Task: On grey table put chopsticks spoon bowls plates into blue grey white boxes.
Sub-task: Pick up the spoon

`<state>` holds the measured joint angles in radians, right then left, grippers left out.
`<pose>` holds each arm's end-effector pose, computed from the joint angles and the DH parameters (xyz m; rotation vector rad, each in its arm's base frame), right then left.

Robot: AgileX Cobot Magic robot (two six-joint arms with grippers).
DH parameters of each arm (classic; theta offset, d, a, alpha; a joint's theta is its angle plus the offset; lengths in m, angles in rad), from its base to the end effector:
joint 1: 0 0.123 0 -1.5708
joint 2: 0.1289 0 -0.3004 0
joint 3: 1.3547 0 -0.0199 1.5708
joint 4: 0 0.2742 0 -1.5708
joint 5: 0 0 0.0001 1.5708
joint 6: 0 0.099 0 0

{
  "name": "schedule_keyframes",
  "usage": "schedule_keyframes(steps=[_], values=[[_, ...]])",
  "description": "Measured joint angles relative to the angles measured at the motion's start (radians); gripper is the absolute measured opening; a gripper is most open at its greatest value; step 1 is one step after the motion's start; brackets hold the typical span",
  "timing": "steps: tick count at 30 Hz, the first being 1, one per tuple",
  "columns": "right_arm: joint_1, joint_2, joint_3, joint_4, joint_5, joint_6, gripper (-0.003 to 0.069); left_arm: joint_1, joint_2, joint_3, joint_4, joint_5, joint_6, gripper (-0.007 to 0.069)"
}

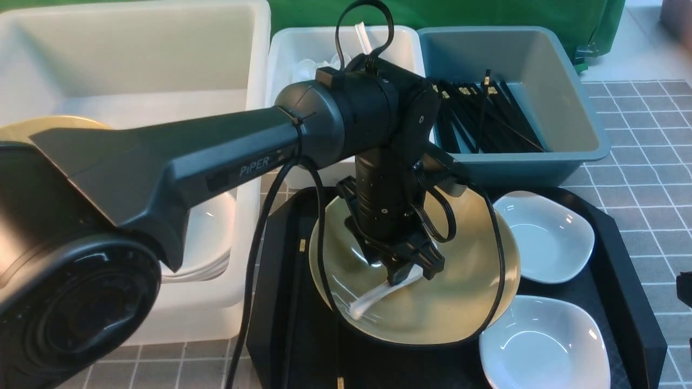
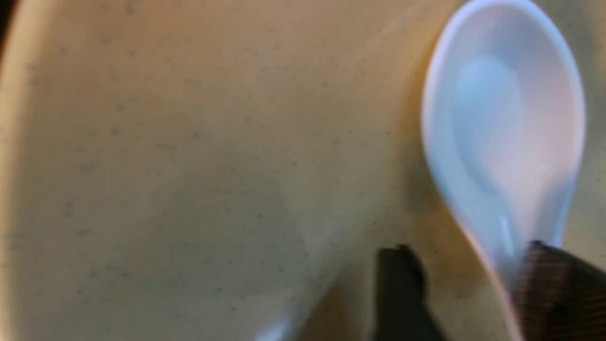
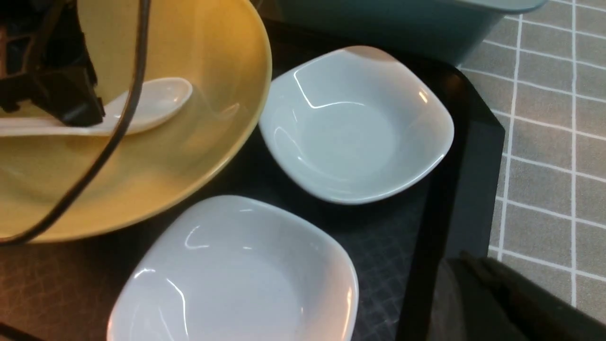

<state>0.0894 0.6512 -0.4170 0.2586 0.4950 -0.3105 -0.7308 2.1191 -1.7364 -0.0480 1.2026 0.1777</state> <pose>0.1384 0.0245 0.2560 -0.2557 2.1819 0.1381 0.3422 -0.3127 0.1977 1.3309 2.7804 -0.0980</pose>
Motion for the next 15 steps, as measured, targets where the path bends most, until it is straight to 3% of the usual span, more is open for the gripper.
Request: schedule_keyframes(steps=[2,5,7,11,15], values=[[0.0,0.0,0.0,0.001,-0.002,0.0,0.0037,0.0,0.0,0.0,-0.015,0.002,0.0,0.0071],[0.0,0.0,0.0,0.001,-0.004,0.0,0.0037,0.0,0.0,-0.012,-0.02,0.009,0.0,0.001],[0.0,0.0,0.002,0.001,-0.004,0.0,0.0037,0.0,0.0,-0.032,-0.019,0.016,0.0,0.0007],[0.0,0.0,0.004,0.001,-0.004,0.0,0.0037,0.0,-0.021,-0.078,-0.039,0.015,0.01,0.008],[0.0,0.0,0.005,0.001,-0.004,0.0,0.0037,0.0,-0.043,-0.086,-0.067,0.019,0.025,0.0253]])
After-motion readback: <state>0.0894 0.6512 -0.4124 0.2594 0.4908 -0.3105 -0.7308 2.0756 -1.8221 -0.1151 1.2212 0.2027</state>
